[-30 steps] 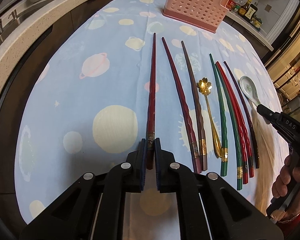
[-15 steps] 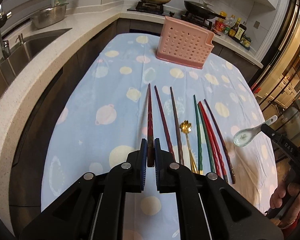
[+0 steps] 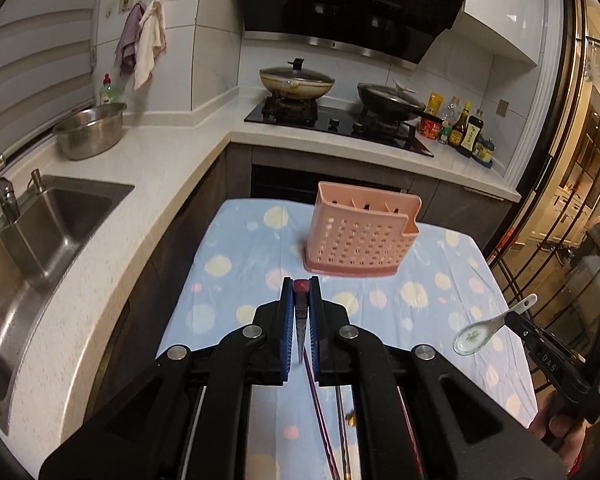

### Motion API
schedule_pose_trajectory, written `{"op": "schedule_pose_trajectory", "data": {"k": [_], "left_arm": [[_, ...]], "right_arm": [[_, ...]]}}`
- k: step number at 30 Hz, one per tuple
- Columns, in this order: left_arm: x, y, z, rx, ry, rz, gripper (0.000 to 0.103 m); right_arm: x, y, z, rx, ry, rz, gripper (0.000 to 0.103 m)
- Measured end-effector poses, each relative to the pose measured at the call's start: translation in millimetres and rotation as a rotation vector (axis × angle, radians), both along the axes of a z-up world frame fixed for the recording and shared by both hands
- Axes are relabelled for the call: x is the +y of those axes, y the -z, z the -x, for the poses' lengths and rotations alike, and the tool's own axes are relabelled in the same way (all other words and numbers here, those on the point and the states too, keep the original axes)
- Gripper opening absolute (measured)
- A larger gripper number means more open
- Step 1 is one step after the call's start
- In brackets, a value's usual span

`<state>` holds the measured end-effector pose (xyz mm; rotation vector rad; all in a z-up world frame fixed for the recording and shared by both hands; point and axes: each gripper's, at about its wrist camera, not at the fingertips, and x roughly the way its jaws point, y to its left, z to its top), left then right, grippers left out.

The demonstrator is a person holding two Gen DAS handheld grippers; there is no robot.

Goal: Organize utensils
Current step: 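Lift the chopstick and spoon and carry both over the pink holder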

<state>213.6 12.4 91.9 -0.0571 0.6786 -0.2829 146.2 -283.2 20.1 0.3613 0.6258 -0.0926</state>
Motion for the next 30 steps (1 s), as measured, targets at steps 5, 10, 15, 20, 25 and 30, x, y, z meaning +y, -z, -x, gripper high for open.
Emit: {"op": "schedule_pose_trajectory", "data": {"k": [5,10,15,20,25,30], "left_arm": [[-18,-40,-38,-0.078,0.015,-0.005,0.007],[-41,-82,-68,-0.178,0.025,0.006,0.007],[-63,-100,-100,-0.234,0.030,0.016,0.007],[-78,-93,-130,-0.235,0.020,0.028,0.007],[-83,-88,-144,-0.248,0.016,0.036,0.007],[-82,-94,-141,-0.287,0.038,0.050,0.007]], "right_arm": [[-8,-26,-47,-0.047,0.017,0.012,0.006],[-12,-47,-92,-0.095,0.038,0.037,0.006],[-13,-52,-133,-0.102,0.046,0.041,0.006],[-18,-42,-166,-0.081,0.059,0.036,0.006],[-22,-23,-186,-0.037,0.056,0.030,0.006],[-24,-7,-194,-0.016,0.054,0.016,0.006]]}}
